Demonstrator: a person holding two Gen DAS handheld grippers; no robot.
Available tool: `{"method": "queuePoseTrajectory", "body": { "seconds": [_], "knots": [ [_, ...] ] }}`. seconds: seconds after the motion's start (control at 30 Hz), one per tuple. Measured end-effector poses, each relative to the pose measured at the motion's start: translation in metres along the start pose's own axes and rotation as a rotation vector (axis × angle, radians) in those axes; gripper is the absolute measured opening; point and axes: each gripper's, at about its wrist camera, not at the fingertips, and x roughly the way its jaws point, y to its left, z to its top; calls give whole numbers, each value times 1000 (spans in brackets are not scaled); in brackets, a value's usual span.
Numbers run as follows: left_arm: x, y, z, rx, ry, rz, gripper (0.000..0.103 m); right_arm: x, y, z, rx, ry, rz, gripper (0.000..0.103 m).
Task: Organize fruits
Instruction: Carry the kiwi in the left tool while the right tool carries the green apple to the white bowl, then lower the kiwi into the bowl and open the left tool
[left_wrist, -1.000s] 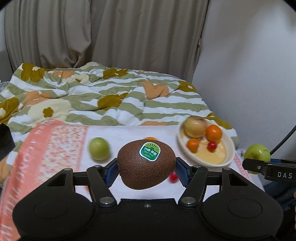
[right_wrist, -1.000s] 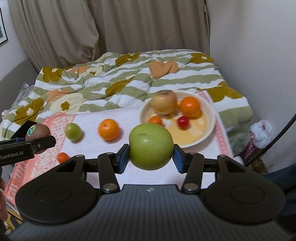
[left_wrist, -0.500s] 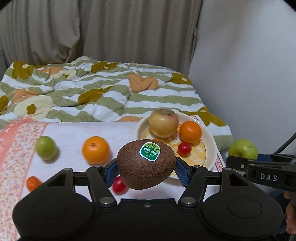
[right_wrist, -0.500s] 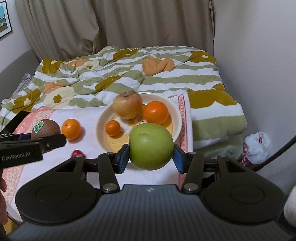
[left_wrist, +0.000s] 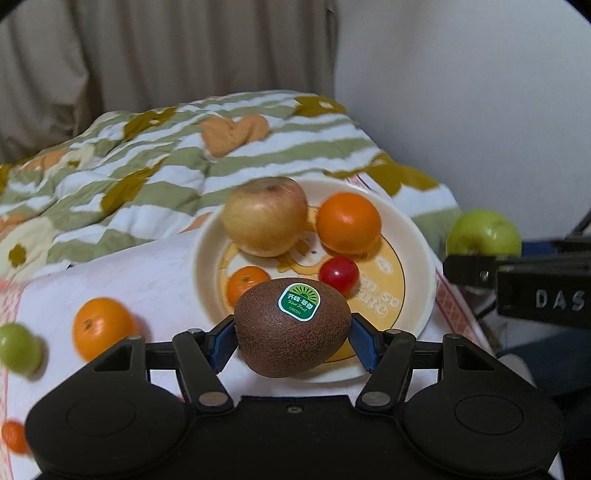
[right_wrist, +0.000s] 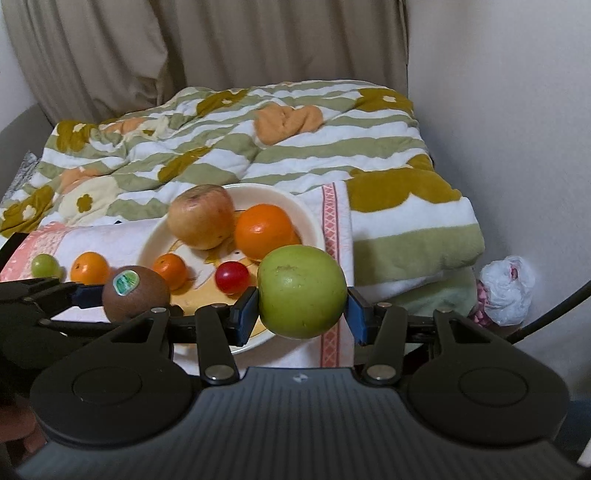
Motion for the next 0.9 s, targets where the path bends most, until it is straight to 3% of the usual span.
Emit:
{"method": "queuePoseTrajectory", "body": {
  "seconds": [0.47,0.5,0.6,0.9],
  "knots": [
    [34,-12,6,81,86,-51,69,13,-8,5,31,24,-39,65],
    [33,-11,6,79,87,-54,72,13,-8,6,29,24,-40,65],
    [22,-10,7,84,51,-66,95,10,-6,8,19,22,-41,65],
    [-6,5,5,58,22,-33,96,12,3,13,-15,23,-17,65]
  ]
}}
